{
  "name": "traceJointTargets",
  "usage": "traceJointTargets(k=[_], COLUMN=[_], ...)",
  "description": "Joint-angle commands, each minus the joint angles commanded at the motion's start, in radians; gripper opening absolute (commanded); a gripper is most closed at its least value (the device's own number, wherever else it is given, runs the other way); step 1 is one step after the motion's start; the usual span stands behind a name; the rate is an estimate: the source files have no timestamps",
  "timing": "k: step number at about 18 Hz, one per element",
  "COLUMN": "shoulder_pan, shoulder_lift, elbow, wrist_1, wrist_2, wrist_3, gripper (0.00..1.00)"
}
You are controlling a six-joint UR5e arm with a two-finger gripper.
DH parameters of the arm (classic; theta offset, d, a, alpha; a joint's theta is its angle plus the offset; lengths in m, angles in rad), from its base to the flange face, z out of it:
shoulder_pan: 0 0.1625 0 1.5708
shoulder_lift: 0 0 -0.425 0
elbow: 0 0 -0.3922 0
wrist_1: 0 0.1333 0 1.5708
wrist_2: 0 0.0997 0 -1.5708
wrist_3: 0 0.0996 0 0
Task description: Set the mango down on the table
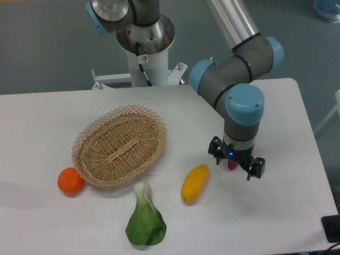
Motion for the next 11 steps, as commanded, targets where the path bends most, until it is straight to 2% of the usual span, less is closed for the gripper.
traceJointTargets(k=[4,8,11], shoulder_pan=[0.015,0.035,0.037], shoulder_lift=[0.005,0.021,0.02], elbow=[0.005,0.0,0.0], wrist_1=[-0.009,-0.051,-0.049], wrist_2=[-0.003,0.0,0.0], wrist_3=[0.026,0.118,0.118], gripper=[1.0,1.0,1.0])
